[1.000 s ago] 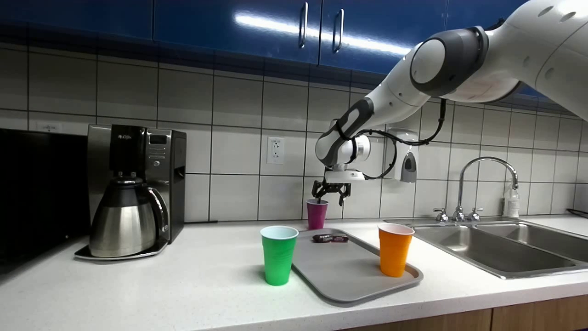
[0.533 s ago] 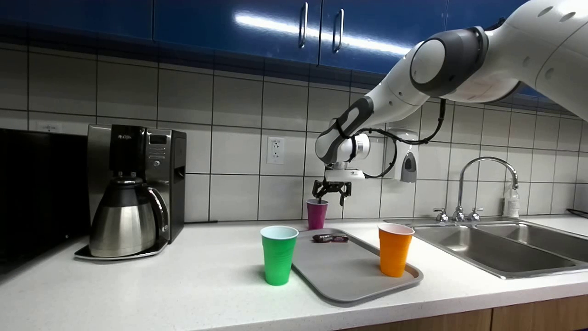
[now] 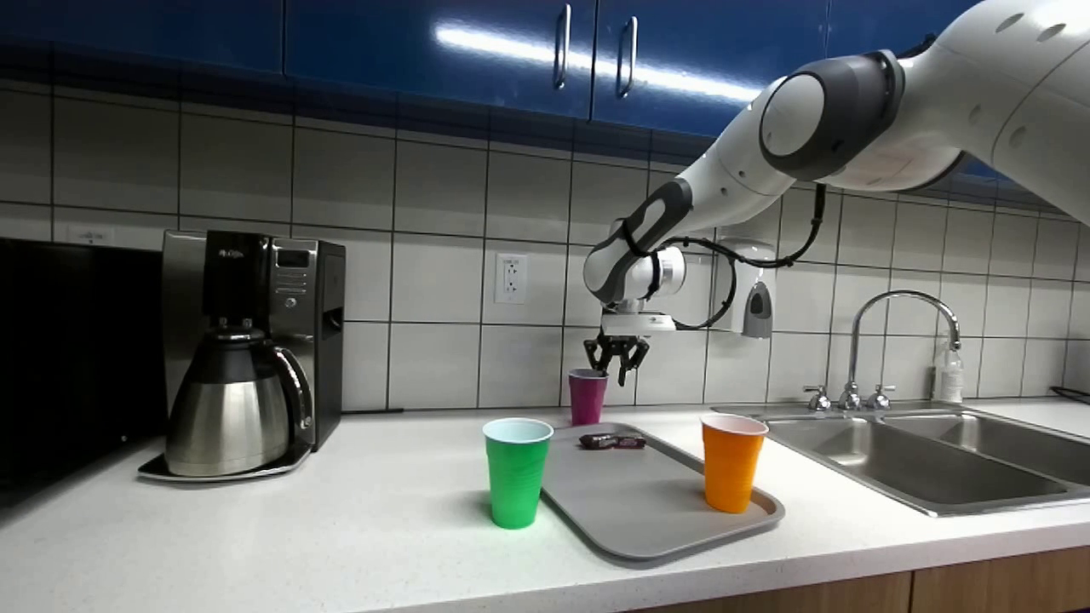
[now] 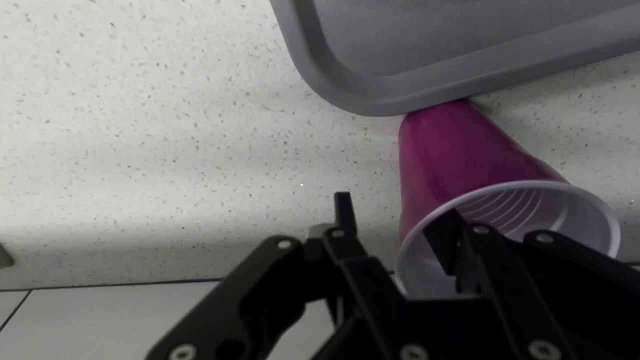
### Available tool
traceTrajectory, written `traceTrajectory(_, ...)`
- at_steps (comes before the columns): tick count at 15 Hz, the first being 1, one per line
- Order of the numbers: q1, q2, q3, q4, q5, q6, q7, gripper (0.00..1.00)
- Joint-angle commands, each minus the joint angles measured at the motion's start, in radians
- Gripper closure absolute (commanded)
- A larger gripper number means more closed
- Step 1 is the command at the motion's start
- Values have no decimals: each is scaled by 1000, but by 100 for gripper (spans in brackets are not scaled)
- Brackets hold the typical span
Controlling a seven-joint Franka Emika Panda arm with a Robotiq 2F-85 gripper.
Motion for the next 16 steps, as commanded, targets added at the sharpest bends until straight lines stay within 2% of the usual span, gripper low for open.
traceTrajectory(1, 4, 17, -5, 46, 16, -36, 16, 89)
traceTrajectory(3, 3, 14, -5, 44, 16, -34, 14, 99)
traceTrajectory(4, 3, 14, -4, 44, 17, -34, 14, 100)
traceTrajectory(16, -3, 2, 5, 32, 42, -15, 5, 99)
